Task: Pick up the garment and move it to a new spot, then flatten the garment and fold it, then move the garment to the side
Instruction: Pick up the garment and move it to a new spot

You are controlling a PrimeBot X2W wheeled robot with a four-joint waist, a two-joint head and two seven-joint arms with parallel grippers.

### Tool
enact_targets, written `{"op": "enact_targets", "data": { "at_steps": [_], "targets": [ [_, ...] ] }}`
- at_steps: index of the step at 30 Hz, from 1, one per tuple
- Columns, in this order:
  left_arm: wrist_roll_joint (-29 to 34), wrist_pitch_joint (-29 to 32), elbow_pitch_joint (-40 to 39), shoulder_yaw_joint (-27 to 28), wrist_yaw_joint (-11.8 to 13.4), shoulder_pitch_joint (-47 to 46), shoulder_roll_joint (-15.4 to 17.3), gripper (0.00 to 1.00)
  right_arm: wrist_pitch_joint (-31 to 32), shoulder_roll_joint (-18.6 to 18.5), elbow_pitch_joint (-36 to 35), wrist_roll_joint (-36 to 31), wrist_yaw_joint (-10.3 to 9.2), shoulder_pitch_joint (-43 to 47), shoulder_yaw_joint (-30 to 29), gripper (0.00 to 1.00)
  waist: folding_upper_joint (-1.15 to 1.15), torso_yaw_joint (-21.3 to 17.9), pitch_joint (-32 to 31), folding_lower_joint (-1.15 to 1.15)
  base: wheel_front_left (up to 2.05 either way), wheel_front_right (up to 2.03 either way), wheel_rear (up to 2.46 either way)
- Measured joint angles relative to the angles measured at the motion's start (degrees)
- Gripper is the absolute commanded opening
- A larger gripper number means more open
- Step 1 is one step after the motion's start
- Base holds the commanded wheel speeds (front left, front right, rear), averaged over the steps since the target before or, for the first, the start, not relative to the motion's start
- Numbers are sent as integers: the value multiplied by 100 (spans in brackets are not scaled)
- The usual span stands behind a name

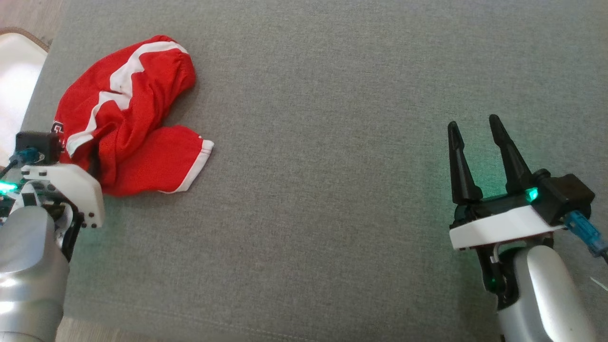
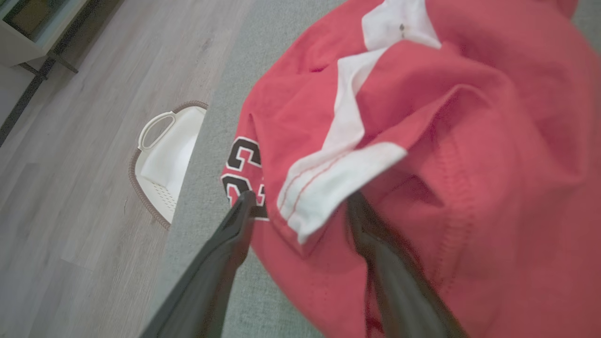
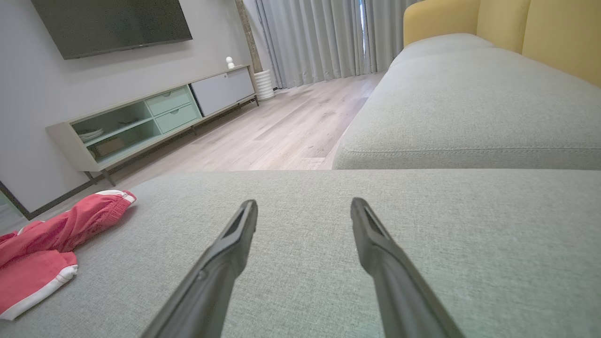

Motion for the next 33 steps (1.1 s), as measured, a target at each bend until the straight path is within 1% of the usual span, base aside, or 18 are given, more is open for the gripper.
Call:
{"op": "enact_targets", "data": {
  "at_steps": [1, 2, 3, 7, 11, 15, 17, 21, 24, 26, 33],
  "targets": [
    [-31, -81, 73, -2, 0, -32, -19, 91, 0, 0, -2, 1, 0, 0, -2, 100, 0, -11, -7, 0, 0, 0, 0],
    [-75, -193, 120, -1, 0, -54, -22, 26, 1, 0, -7, 1, 0, 1, -3, 100, 0, -22, -19, -1, 0, 0, 0],
    [-100, -298, 165, -16, -1, -77, -21, 0, 3, -1, -9, 2, 0, 1, -3, 100, 0, -33, -33, -1, 0, 0, 0],
    [-275, -808, 187, -191, -1, -199, -22, 0, 5, -1, 3, 20, 0, 7, 2, 100, 0, -64, -138, -1, 0, 0, 0],
    [-477, -1433, -45, -323, -1, -348, 36, 0, -34, -1, 73, 147, 0, 20, 56, 100, 0, -94, -318, -1, 0, 0, 0],
    [-699, -1640, -286, -324, -1, -495, 82, 0, -103, -1, 179, 242, 0, 26, 127, 100, 0, -124, -476, -1, 0, 0, 0],
    [-945, -1691, -560, -277, 0, -550, 96, 0, -134, 0, 235, 302, 0, 30, 158, 100, 0, -158, -583, -2, 0, 0, 0],
    [-1340, -1679, -1310, -177, 0, -650, 78, 0, -223, 0, 339, 412, 0, 51, 157, 100, 0, -260, -767, -2, 0, 0, 0],
    [-1494, -1506, -1953, -148, 19, -666, 45, 0, -315, 1, 389, 485, 0, 118, 160, 100, 0, -386, -851, -2, 0, 0, 0],
    [-1505, -1312, -2404, -160, 77, -656, 5, 0, -342, 0, 441, 541, 0, 137, 162, 100, 0, -487, -885, -2, 0, 0, 0],
    [-1578, -638, -3909, -346, 455, -408, -175, 0, -475, 0, 543, 708, 0, 118, 264, 100, 0, -932, -863, -1, 0, 0, 0]
  ]
}}
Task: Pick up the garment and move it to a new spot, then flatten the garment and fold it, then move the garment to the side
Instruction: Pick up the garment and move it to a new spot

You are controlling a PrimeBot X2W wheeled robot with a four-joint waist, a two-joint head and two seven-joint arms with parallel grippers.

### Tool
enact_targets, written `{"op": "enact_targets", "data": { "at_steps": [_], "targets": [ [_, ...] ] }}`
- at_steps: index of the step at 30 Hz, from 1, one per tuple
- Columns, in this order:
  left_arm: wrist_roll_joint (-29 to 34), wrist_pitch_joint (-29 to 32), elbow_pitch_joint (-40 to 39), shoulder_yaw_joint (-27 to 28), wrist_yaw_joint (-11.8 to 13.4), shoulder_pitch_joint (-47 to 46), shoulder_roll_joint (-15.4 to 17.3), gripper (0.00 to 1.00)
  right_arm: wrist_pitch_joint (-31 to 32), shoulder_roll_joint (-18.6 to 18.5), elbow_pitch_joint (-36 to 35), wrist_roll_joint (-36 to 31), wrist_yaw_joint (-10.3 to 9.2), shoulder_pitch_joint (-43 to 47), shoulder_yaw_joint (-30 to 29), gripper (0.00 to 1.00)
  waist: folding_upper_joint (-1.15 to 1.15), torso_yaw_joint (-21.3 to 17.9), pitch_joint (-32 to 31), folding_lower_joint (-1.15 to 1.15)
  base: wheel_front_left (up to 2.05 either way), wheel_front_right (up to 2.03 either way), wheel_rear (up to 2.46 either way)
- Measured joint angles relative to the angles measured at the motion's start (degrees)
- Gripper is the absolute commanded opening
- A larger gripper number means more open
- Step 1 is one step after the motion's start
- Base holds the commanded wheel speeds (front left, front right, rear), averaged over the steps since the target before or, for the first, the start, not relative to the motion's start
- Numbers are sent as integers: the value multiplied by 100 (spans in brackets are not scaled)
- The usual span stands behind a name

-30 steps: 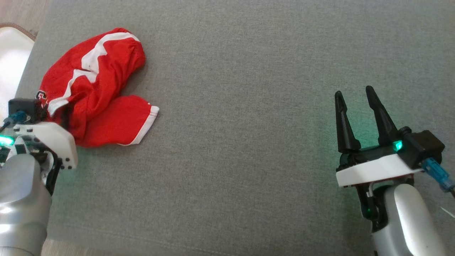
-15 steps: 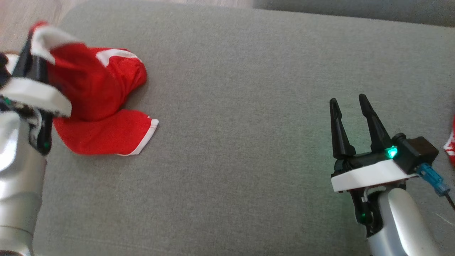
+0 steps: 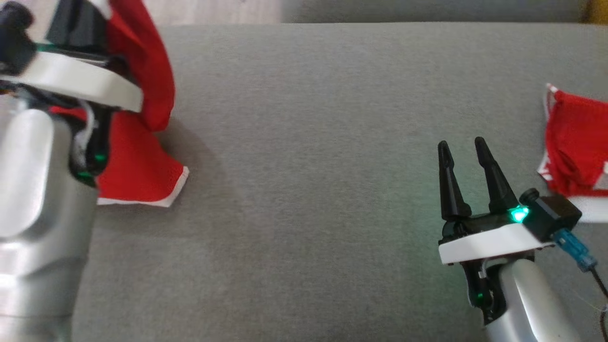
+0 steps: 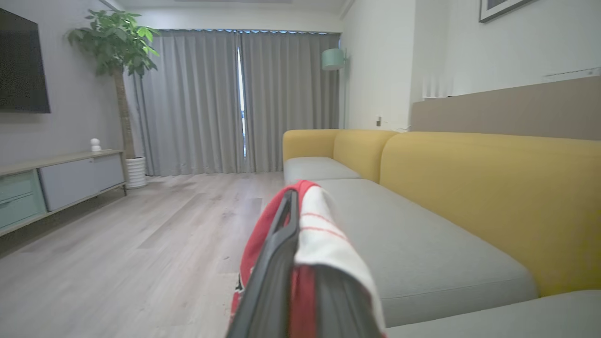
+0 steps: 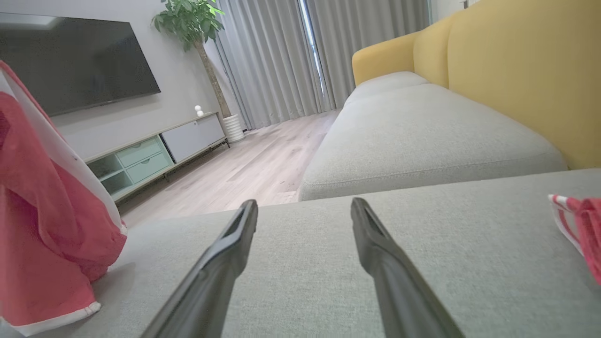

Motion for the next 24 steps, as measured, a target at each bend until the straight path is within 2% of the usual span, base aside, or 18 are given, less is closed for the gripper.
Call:
{"op": "enact_targets", "data": {
  "at_steps": [5, 10, 14, 18, 24],
  "targets": [
    [1, 312, -736, -225, 211, 154, -247, 0, -102, 1, 76, 154, 0, -43, 65, 100, 0, -389, 109, 0, 0, 0, 0],
    [3, 464, -1024, -468, 313, 143, -485, 0, -177, 1, 151, 315, 0, -274, 151, 100, 0, -824, 234, 1, 0, 0, 0],
    [11, 470, -914, -590, 383, 4, -733, 0, -203, 1, 185, 379, 0, -408, 259, 100, 0, -1183, 339, 1, 0, 0, 0],
    [69, 290, -572, -695, 449, -519, -965, 0, -220, 0, 198, 531, 0, -503, 319, 100, 0, -1617, 447, 1, 0, 0, 0],
    [118, -3, -154, -613, 492, -1112, -1161, 0, -220, 0, 160, 673, 0, -505, 387, 100, 0, -2005, 548, 1, 0, 0, 0]
  ]
}}
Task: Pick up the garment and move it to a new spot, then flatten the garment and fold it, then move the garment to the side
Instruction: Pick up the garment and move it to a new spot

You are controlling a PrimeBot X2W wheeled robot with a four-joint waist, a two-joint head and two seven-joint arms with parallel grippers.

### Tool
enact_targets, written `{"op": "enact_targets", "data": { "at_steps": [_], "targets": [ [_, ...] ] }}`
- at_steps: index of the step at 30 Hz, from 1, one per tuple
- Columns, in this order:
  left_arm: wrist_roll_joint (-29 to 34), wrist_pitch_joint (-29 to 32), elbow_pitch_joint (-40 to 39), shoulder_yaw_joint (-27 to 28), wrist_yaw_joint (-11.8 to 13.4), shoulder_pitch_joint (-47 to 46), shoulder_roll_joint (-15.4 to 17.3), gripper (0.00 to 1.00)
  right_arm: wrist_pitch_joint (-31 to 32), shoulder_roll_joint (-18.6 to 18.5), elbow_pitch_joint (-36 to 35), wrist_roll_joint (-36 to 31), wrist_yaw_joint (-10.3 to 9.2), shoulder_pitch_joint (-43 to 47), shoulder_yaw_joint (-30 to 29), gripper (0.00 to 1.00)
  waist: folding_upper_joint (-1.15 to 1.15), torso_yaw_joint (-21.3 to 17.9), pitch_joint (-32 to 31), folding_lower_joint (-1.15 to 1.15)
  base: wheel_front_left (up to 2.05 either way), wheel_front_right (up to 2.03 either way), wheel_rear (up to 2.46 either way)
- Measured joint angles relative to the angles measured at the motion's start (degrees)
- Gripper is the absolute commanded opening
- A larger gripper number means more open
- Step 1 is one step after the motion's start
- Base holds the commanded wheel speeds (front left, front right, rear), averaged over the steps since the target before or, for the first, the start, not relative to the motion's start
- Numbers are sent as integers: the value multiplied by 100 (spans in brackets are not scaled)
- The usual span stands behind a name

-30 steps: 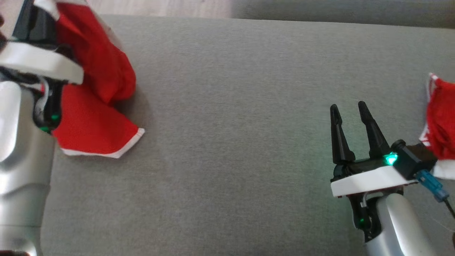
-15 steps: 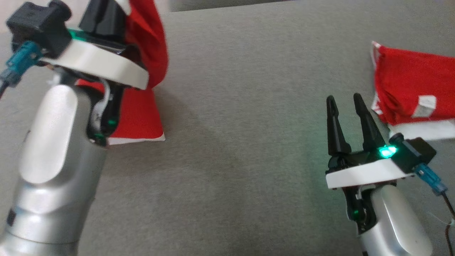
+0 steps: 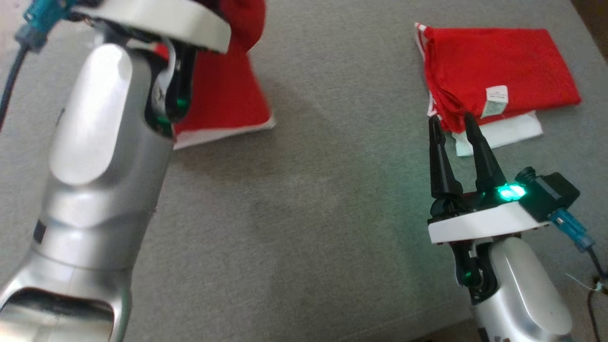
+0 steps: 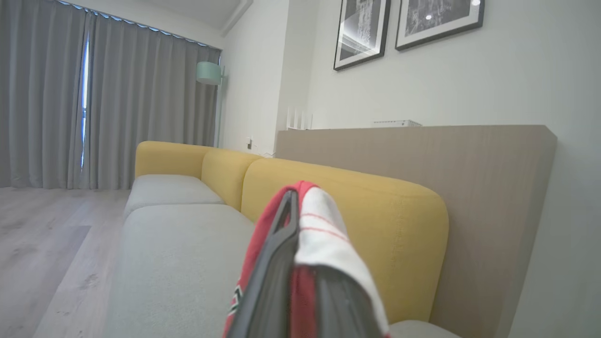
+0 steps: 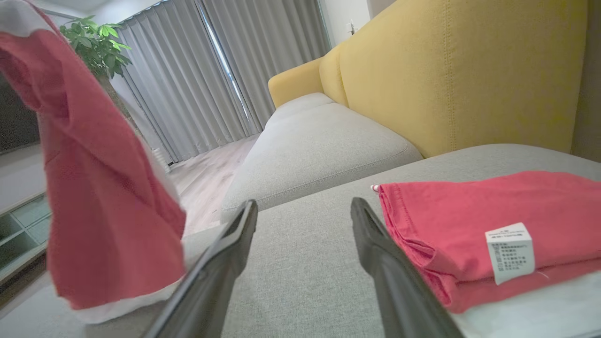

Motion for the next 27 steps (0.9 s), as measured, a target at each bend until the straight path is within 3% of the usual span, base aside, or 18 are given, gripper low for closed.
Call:
{"op": "enact_targets", "data": {
  "at_steps": [5, 6, 7, 16, 22, 27],
  "targets": [
    [2, -381, 567, 99, 4, -209, -32, 0, 0, 0, -31, 59, 0, -1, 67, 100, 0, -136, 76, 0, 0, 0, 0],
    [1, -425, 705, 97, -20, -230, -35, 27, 0, 0, -37, 68, 0, -1, 66, 100, 0, -141, 85, 0, 0, 0, 0],
    [1, -425, 869, 85, -81, -247, -35, 100, 0, 0, -41, 90, 0, -2, 66, 100, 0, -136, 88, 0, 0, 0, 0],
    [11, -621, 1610, -1, -303, -243, 37, 100, 0, 0, -38, 40, 0, -9, 22, 100, 0, 98, 54, 0, 0, 0, 0],
    [227, -569, 1768, -568, -722, -170, 234, 100, 0, 0, -10, -24, 0, -11, -73, 100, 0, 399, -50, -1, 0, 0, 0],
    [223, -405, 1828, -889, -846, 242, 402, 100, -1, 0, 33, -63, 0, -8, -124, 100, 0, 653, -179, 0, 0, 0, 0]
  ]
}}
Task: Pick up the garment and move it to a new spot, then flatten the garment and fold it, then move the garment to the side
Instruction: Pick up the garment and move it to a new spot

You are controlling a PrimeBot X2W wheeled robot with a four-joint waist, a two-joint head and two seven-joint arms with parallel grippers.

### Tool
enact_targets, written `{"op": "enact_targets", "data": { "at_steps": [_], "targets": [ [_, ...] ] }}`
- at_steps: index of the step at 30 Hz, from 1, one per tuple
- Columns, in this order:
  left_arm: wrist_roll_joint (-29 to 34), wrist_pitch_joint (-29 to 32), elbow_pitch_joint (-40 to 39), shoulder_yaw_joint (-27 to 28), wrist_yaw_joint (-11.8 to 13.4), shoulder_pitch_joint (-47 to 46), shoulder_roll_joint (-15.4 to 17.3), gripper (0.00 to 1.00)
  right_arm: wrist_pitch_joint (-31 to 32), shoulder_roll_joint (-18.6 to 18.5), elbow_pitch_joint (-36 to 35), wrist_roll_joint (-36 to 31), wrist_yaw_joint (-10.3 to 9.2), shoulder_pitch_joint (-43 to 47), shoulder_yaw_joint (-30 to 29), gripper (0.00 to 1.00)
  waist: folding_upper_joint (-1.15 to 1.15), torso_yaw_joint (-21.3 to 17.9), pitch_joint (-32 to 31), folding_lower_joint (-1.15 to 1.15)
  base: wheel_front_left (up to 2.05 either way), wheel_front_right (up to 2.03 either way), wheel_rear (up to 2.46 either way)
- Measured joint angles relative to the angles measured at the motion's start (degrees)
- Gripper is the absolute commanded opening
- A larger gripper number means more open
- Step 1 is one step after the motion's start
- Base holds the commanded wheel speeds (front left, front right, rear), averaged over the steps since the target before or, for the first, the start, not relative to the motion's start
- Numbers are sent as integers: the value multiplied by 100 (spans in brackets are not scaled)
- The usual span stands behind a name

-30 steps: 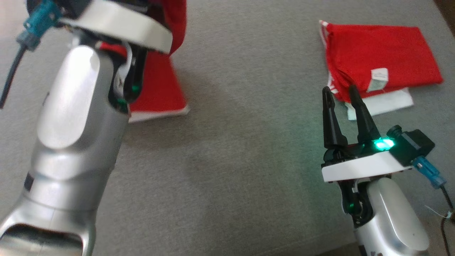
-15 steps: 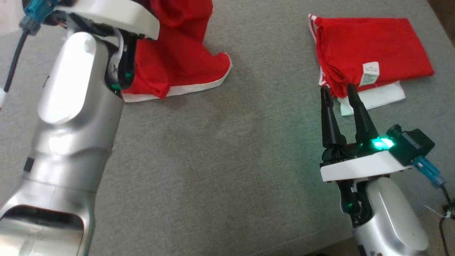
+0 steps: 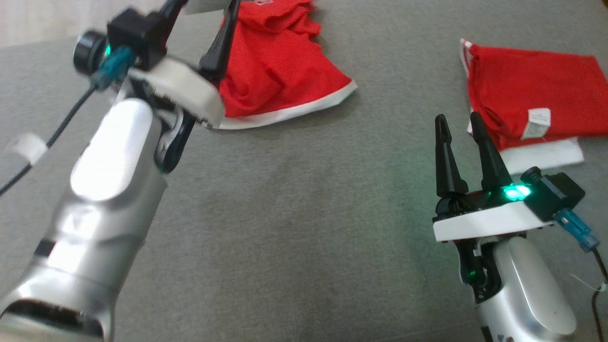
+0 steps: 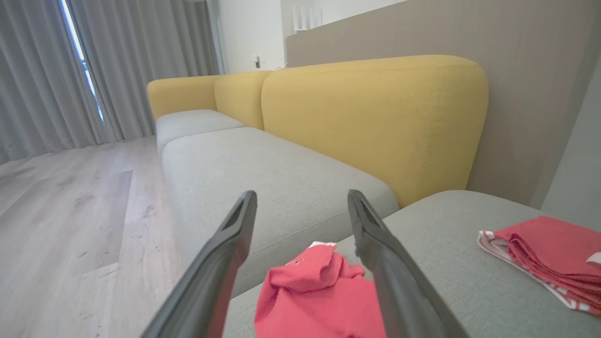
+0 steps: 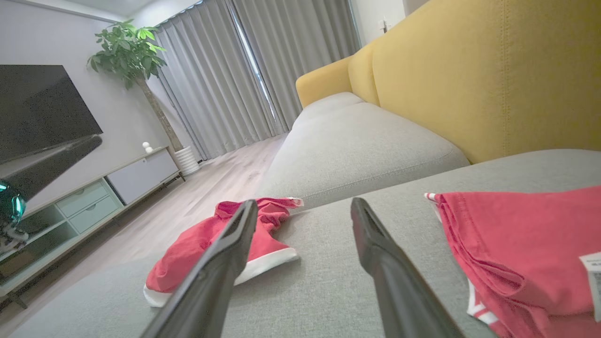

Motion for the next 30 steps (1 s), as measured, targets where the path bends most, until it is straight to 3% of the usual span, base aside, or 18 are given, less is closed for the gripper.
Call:
{"op": "enact_targets", "data": {
  "at_steps": [4, 8, 12, 15, 19, 23, 27, 30],
  "targets": [
    [-73, -177, -94, 40, 31, 331, 186, 100, 0, 0, 18, -10, 0, 26, -53, 100, 0, 188, -122, 0, 0, 0, 0],
    [-254, -536, -359, 285, 259, 806, 322, 100, 0, 0, 25, -68, 0, 76, -171, 100, 0, 386, -257, -1, 0, 0, 0],
    [-431, -864, -849, 426, 264, 1609, 531, 100, -7, 0, 41, -205, 0, 225, -266, 100, 0, 615, -360, 0, 0, 0, 0],
    [-430, -998, -1225, 469, 441, 2334, 636, 100, -7, 1, 130, -322, 0, 407, -312, 100, 0, 786, -446, -1, 0, 0, 0],
    [-430, -1087, -1690, 601, 728, 3161, 582, 100, -7, 1, 183, -356, 0, 533, -436, 100, 0, 988, -570, -1, 0, 0, 0],
    [-444, -1113, -2017, 759, 984, 3795, 312, 100, -7, 1, 222, -407, 0, 536, -405, 100, 0, 1108, -683, -1, 0, 0, 0],
    [-360, -1131, -2406, 1115, 1059, 4299, 32, 100, -7, 2, 272, -447, 0, 537, -415, 100, 0, 1129, -708, -1, 0, 0, 0],
    [-198, -1131, -2470, 1189, 971, 4426, -20, 100, -7, 2, 303, -480, 0, 533, -448, 100, 0, 1162, -667, 0, 0, 0, 0]
  ]
}}
